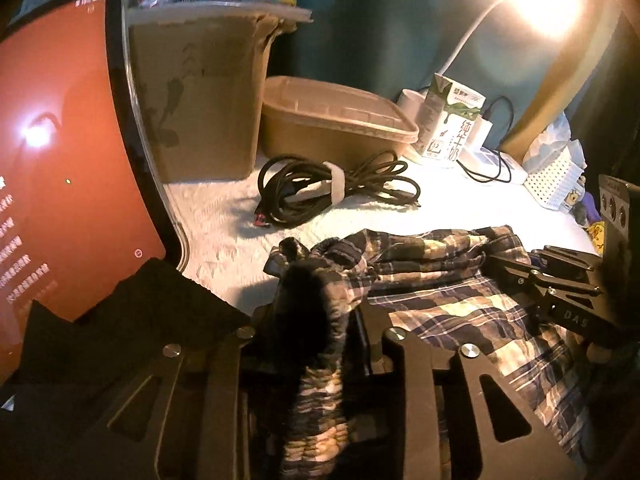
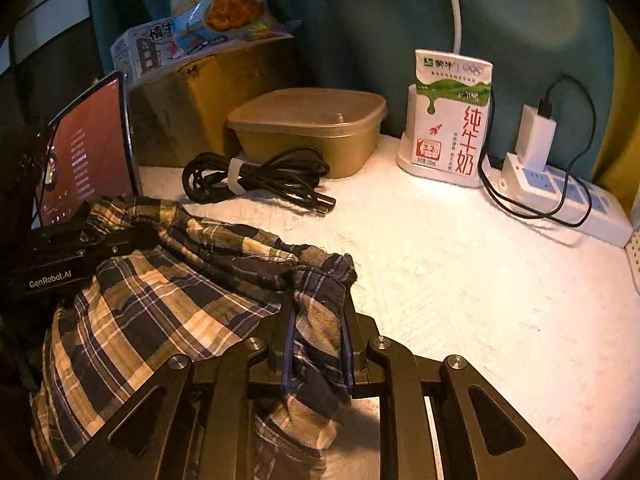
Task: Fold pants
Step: 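Lower the folded pants onto the desk and open both tools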
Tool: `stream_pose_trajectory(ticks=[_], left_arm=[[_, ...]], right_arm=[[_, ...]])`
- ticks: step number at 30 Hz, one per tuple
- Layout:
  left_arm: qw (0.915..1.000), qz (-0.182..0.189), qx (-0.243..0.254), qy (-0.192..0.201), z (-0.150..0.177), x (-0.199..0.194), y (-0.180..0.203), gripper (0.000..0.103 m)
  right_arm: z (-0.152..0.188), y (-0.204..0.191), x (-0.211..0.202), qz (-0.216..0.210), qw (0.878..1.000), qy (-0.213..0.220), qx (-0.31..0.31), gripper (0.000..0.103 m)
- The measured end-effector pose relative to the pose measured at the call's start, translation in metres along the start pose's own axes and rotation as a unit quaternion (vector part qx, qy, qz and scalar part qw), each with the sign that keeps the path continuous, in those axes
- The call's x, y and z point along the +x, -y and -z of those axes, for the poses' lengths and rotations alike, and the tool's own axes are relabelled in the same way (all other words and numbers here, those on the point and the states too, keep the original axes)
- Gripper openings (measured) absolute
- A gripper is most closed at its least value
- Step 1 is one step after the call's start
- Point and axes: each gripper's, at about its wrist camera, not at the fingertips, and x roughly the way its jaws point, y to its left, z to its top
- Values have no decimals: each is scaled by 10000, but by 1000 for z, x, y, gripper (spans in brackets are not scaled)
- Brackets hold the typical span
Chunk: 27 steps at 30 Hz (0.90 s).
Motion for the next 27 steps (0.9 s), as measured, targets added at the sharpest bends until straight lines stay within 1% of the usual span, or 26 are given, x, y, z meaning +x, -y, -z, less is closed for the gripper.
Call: stream_pose_trajectory(ticks=[1,2,4,5,7,11,14,16,18,19,20,21,24,27], left_arm=[[10000,4,-19,-25,0,0,-2,34],[10000,-43,-14,-45,0,1,-3,40],[9999,-150,-21,-51,0,1,-5,48],[9999,-157,-58,-38,1,0,-6,49],[9998,-178,-76,-11,2,-3,-7,49],[9993,-362,18,86,3,-11,-5,49],[9993,-350,-82,119,5,-17,-10,50],[9993,-314,-190,87,5,-19,-14,50],[9990,-332,-294,106,4,-25,-15,53],[9988,-339,-325,145,3,-28,-16,57],[9985,-359,-358,184,2,-30,-17,63],[9983,-382,-394,207,2,-32,-18,66],[9980,-435,-414,215,2,-34,-19,68],[9968,-709,-230,297,3,-40,-12,69]], right_arm=[[0,2,2,-31,10000,-40,43,18],[0,3,2,-49,9999,-64,72,18],[0,4,4,-64,9999,-91,107,20],[0,4,4,-50,9999,-100,114,21],[0,4,4,-35,9999,-112,122,22],[-1,8,7,90,9995,-197,249,43],[-1,10,7,113,9993,-221,293,44],[-1,8,7,184,9993,-227,240,48],[-1,8,6,273,9991,-238,228,57],[0,9,5,330,9989,-241,248,59],[1,11,3,376,9986,-242,278,62],[2,13,0,405,9984,-239,309,65],[7,19,-10,534,9977,-212,359,73],[11,24,-22,633,9971,-182,391,74]])
